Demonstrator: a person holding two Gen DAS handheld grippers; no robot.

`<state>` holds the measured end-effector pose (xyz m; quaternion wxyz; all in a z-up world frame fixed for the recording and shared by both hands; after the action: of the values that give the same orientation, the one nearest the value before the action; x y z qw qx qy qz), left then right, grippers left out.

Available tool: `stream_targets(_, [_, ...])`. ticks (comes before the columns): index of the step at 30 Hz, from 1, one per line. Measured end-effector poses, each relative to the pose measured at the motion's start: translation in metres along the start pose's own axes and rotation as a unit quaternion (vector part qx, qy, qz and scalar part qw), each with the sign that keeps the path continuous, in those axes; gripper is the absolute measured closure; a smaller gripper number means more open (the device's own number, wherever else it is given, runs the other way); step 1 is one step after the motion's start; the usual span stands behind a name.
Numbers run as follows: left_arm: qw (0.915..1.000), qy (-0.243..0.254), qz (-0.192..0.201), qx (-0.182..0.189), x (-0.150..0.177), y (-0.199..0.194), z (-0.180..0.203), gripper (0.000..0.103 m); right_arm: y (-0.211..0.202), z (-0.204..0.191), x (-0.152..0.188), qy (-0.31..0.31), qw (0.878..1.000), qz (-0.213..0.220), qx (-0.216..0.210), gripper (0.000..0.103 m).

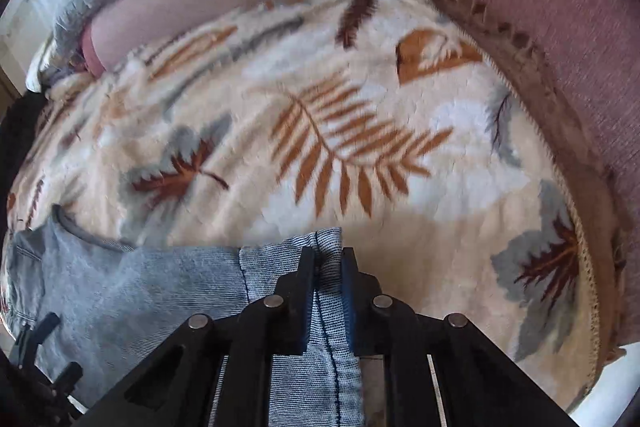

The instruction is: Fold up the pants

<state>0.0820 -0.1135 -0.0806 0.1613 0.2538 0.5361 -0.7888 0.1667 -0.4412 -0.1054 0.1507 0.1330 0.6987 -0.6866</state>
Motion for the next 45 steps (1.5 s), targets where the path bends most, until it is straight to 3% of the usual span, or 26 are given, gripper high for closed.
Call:
stream_targets(1, [1.0,0.002,0.003,0.002,-0.002,-0.002,0.003,0.015,-0.003,0.005,0.004,0.017,1.0,0.014,-0.005,0.079])
stream_targets(2, [1.0,0.003,0.006,0.006,-0.004,-0.003,0.007,0.015,-0.008,0.01,0.006,0.037,0.999,0.016,-0.01,0.063])
stream_targets(3, [0.9999,0.004,0.009,0.009,-0.007,-0.005,0.012,0.015,-0.016,0.014,0.009,0.051,0.999,0.014,-0.015,0.039])
stream_targets(6, [0.9998,0.013,0.017,0.004,-0.015,-0.002,0.025,0.015,-0.064,0.013,0.018,0.059,0.996,0.06,-0.029,0.037])
stream_targets(9, [0.9986,0.015,-0.035,-0.038,-0.013,0.028,0.028,0.015,-0.098,0.003,0.044,0.118,0.975,0.093,-0.164,0.034])
stream_targets(10, [0.9968,0.016,-0.061,-0.049,-0.008,0.041,0.026,0.015,-0.096,-0.003,0.054,0.134,0.964,0.085,-0.212,0.032])
stream_targets(12, [0.995,0.051,-0.05,-0.07,-0.002,0.045,0.033,0.013,-0.072,-0.01,0.081,0.166,0.954,0.043,-0.244,0.03])
stream_targets(13, [0.9944,0.059,-0.052,-0.07,-0.002,0.042,0.036,0.013,-0.049,-0.009,0.098,0.18,0.958,-0.005,-0.225,0.03])
stream_targets(15, [0.9959,0.049,-0.065,-0.04,-0.005,0.032,0.04,0.013,-0.04,0.002,0.117,0.202,0.952,0.017,-0.228,0.056])
stream_targets(17, [0.9989,0.034,-0.029,-0.014,-0.013,0.012,0.044,0.013,-0.048,0.006,0.122,0.221,0.947,0.02,-0.232,0.06])
stream_targets(20, [0.9997,0.023,-0.005,-0.009,-0.021,0.005,0.049,0.013,-0.047,0.001,0.123,0.218,0.948,0.015,-0.234,0.059])
stream_targets(22, [0.9981,0.03,-0.044,-0.031,-0.015,0.027,0.05,0.012,-0.053,0.003,0.127,0.245,0.938,0.029,-0.245,0.056])
stream_targets(23, [0.9927,0.041,-0.096,-0.06,-0.007,0.047,0.048,0.012,-0.06,0.005,0.13,0.258,0.933,0.044,-0.249,0.048])
stream_targets(24, [0.9905,0.053,-0.104,-0.072,-0.003,0.056,0.049,0.011,-0.068,0.008,0.136,0.275,0.927,0.058,-0.246,0.04])
stream_targets(26, [0.9953,0.051,-0.057,-0.06,-0.006,0.041,0.052,0.011,-0.074,0.017,0.153,0.318,0.918,0.065,-0.227,0.032])
stream_targets(30, [0.9992,-0.02,-0.035,-0.004,-0.022,0.023,0.047,0.011,-0.064,0.035,0.171,0.374,0.897,0.069,-0.226,0.032])
stream_targets(31, [0.9992,-0.028,-0.027,-0.005,-0.025,0.021,0.047,0.011,-0.062,0.037,0.17,0.378,0.892,0.073,-0.237,0.032])
stream_targets(33, [0.999,-0.037,-0.021,-0.01,-0.031,0.022,0.043,0.011,-0.056,0.035,0.165,0.374,0.895,0.064,-0.234,0.032])
stream_targets(36, [0.9983,-0.044,-0.031,-0.022,-0.034,0.032,0.035,0.011,-0.049,0.037,0.163,0.392,0.887,0.055,-0.237,0.032])
stream_targets(40, [0.997,-0.045,-0.051,-0.037,-0.028,0.044,0.031,0.011,-0.049,0.032,0.155,0.393,0.887,0.054,-0.235,0.033])
stream_targets(41, [0.9968,-0.043,-0.054,-0.04,-0.026,0.047,0.03,0.011,-0.048,0.03,0.152,0.388,0.89,0.054,-0.234,0.035])
stream_targets(44, [0.9962,-0.021,-0.061,-0.058,-0.021,0.054,0.033,0.011,-0.04,0.03,0.149,0.385,0.894,0.043,-0.226,0.066])
stream_targets(45, [0.9962,-0.014,-0.059,-0.062,-0.02,0.054,0.034,0.011,-0.037,0.031,0.15,0.385,0.894,0.041,-0.225,0.068])
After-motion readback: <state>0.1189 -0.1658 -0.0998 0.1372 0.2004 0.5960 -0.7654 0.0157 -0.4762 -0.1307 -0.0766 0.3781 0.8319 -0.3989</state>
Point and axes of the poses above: each gripper's, at about its wrist camera, not at the fingertips, and y roughly the way its jaws point, z to its right, x to its underside, the point moved 3 cm from there along y, roughly the way its jaws point, and after that the axes turned 13 degrees about -y, right-handed, at the moved point
